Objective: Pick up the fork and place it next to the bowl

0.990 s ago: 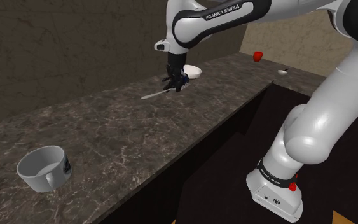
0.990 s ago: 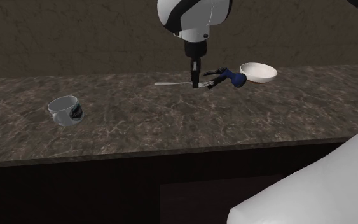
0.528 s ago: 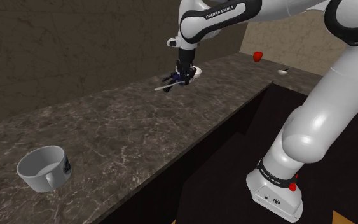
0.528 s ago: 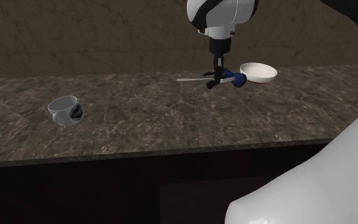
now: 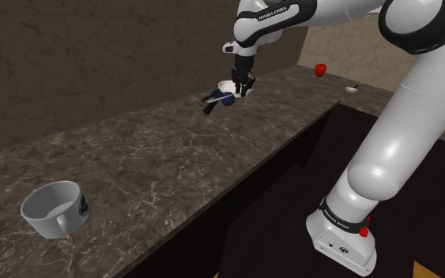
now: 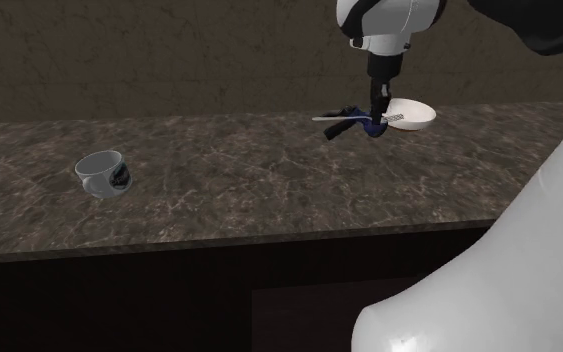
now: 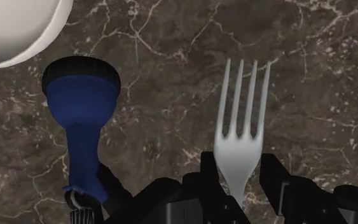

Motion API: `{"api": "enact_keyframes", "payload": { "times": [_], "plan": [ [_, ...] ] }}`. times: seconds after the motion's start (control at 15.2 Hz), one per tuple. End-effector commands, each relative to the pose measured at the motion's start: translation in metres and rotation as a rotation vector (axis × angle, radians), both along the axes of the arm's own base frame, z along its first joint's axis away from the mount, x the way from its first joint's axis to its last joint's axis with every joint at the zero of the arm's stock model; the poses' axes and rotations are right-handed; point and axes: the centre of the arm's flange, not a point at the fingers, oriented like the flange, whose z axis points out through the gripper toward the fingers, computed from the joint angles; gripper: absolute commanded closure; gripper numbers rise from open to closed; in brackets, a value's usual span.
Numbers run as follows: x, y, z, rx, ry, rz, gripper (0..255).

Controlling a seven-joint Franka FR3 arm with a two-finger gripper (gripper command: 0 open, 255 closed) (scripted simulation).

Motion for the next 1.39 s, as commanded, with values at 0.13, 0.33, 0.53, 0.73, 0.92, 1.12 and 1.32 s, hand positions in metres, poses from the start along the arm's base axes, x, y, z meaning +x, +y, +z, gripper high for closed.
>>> {"api": "enact_keyframes", "payload": {
  "times": [0.13,0.33,0.53,0.73,0.92,1.12,1.32],
  "plan": [
    [0.019,-0.053,-0.003,-0.001,0.0,0.001,255],
    [0.03,-0.091,-0.003,-0.001,0.0,0.001,255],
    [0.041,-0.129,-0.002,-0.001,0.0,0.001,255],
    [0.047,-0.15,-0.008,-0.001,0.0,0.001,255],
    [0.047,-0.15,-0.024,-0.001,0.0,0.001,255],
    [0.047,-0.15,-0.039,-0.001,0.0,0.001,255],
    [0.047,-0.15,-0.055,-0.001,0.0,0.001,255]
  ]
}}
